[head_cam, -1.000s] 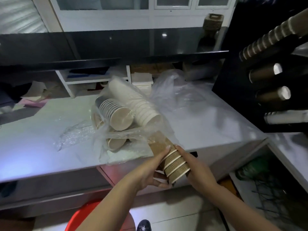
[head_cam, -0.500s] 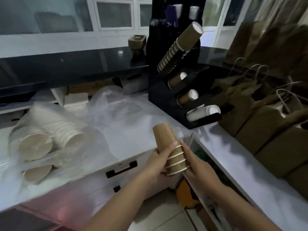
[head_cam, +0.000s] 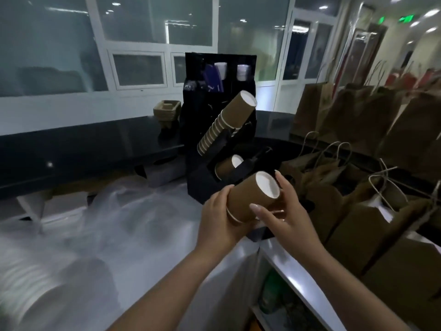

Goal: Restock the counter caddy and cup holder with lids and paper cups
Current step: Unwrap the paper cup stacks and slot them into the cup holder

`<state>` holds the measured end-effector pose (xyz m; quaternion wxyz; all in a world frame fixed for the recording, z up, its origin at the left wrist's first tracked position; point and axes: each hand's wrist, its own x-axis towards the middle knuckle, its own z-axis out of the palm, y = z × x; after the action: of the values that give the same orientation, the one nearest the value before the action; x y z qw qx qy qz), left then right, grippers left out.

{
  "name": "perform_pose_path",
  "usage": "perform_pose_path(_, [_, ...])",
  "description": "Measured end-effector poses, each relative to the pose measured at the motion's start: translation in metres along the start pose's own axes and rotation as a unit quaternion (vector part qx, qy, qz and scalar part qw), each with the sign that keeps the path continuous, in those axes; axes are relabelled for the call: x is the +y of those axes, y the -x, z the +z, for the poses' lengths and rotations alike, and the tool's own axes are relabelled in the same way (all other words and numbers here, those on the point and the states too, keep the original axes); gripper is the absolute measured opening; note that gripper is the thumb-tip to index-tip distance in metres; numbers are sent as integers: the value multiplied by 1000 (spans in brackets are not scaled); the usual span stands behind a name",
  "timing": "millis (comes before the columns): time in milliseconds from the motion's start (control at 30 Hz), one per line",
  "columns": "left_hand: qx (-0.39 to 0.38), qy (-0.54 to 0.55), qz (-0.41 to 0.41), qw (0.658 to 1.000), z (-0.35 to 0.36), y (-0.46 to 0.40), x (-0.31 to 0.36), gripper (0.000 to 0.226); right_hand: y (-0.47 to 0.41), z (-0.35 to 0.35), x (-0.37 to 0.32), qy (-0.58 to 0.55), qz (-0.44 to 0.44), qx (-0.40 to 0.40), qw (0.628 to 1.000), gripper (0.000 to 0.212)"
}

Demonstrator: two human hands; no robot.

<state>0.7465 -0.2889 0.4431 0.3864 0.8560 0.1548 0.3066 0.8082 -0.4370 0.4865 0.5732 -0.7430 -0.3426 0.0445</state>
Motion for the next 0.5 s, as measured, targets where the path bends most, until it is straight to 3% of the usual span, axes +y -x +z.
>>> perform_pose_path(100, [13, -34, 68, 997, -5, -34, -5, 92, -31, 0, -4, 29, -42, 40, 998, 76])
perform_pose_path(267, [41, 30, 126, 991, -21, -87, -6, 92, -78, -7, -13, 18, -93, 106, 990, 68])
perform_pose_path(367, [65, 57, 121, 989, -26, -113, -9, 83, -103, -11, -19, 21, -101, 159, 982, 68])
perform_pose_path(500, [42, 72, 87, 993, -21, -134, -24, 67, -130, -21, -19, 61, -88, 190, 976, 69])
